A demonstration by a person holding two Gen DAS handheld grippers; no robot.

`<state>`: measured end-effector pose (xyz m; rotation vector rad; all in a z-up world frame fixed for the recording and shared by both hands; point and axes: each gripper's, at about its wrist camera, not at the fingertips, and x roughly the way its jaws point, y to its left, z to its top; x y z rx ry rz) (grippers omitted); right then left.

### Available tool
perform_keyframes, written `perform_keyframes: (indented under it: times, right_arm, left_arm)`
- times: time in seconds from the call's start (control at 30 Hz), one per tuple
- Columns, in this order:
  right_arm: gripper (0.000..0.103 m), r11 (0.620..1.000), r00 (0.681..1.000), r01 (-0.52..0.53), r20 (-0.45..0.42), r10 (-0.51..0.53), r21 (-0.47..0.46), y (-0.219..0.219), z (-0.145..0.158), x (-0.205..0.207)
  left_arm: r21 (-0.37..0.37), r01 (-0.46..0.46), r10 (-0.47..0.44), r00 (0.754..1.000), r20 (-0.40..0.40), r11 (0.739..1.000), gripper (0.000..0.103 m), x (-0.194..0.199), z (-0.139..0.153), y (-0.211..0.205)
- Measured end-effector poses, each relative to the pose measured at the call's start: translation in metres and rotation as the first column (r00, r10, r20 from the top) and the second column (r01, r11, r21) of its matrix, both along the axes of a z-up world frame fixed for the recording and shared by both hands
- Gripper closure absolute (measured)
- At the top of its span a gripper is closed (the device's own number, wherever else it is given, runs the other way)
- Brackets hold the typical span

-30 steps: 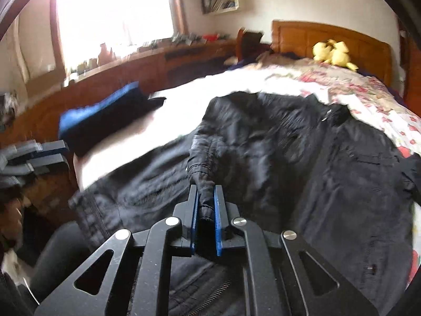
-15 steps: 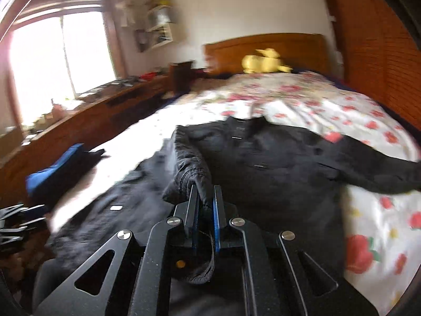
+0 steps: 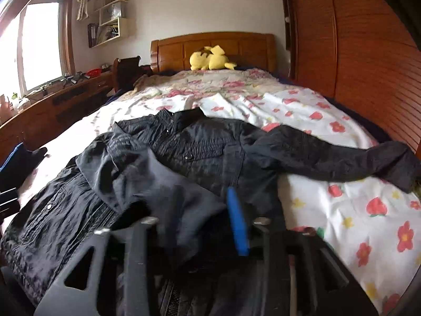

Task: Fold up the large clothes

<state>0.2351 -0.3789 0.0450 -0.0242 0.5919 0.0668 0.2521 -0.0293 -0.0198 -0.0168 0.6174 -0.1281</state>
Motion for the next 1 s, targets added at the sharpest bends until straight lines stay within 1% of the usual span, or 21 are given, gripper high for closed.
perform_keyframes:
  times: [0.1, 0.27, 0.4, 0.5, 0.57, 0.73, 0.9, 1.0]
  right_arm:
    - [0.060, 1.000, 1.000, -0.026, -0.010, 0.026, 0.011, 0.003, -0.002, 0.000]
    - [0.060, 0.996, 0.993, -0.087, -0.078, 0.086, -0.002, 0.016, -0.023, 0.005]
    - [0.060, 0.996, 0.987, -0.086, -0.141, 0.083, -0.013, 0.018, -0.045, 0.014]
    - [0.060, 0.997, 0.976, -0.079, -0.205, 0.073, -0.021, 0.019, -0.062, 0.025]
    - [0.060, 0.996, 0.970, -0.075, -0.233, 0.063, -0.039, 0.021, -0.069, 0.029]
    - [0.060, 0.992, 0.967, -0.076, -0.252, 0.048, -0.102, 0.029, -0.077, 0.029]
    - [0.060, 0.994, 0.963, -0.074, -0.264, 0.050, -0.082, 0.026, -0.079, 0.031]
    - [0.060, 0.993, 0.964, -0.071, -0.262, 0.046, -0.090, 0.026, -0.079, 0.030]
  left_arm:
    - [0.008, 0.021, -0.021, 1.000, 0.007, 1.000, 0.063, 0.016, -0.004, -0.002]
    - [-0.015, 0.053, -0.052, 0.999, 0.013, 0.999, 0.063, 0.042, -0.011, -0.005]
    - [-0.017, 0.071, -0.071, 0.997, 0.027, 0.997, 0.063, 0.061, -0.014, -0.013]
    - [-0.026, 0.084, -0.083, 0.996, 0.035, 0.996, 0.063, 0.069, -0.020, -0.018]
    - [-0.024, 0.091, -0.090, 0.995, 0.039, 0.996, 0.063, 0.074, -0.024, -0.020]
    - [-0.013, 0.102, -0.101, 0.994, 0.045, 0.995, 0.063, 0.083, -0.037, -0.028]
    - [0.005, 0.110, -0.110, 0.992, 0.057, 0.994, 0.063, 0.084, -0.045, -0.034]
    - [0.018, 0.117, -0.118, 0.992, 0.054, 0.993, 0.063, 0.085, -0.050, -0.037]
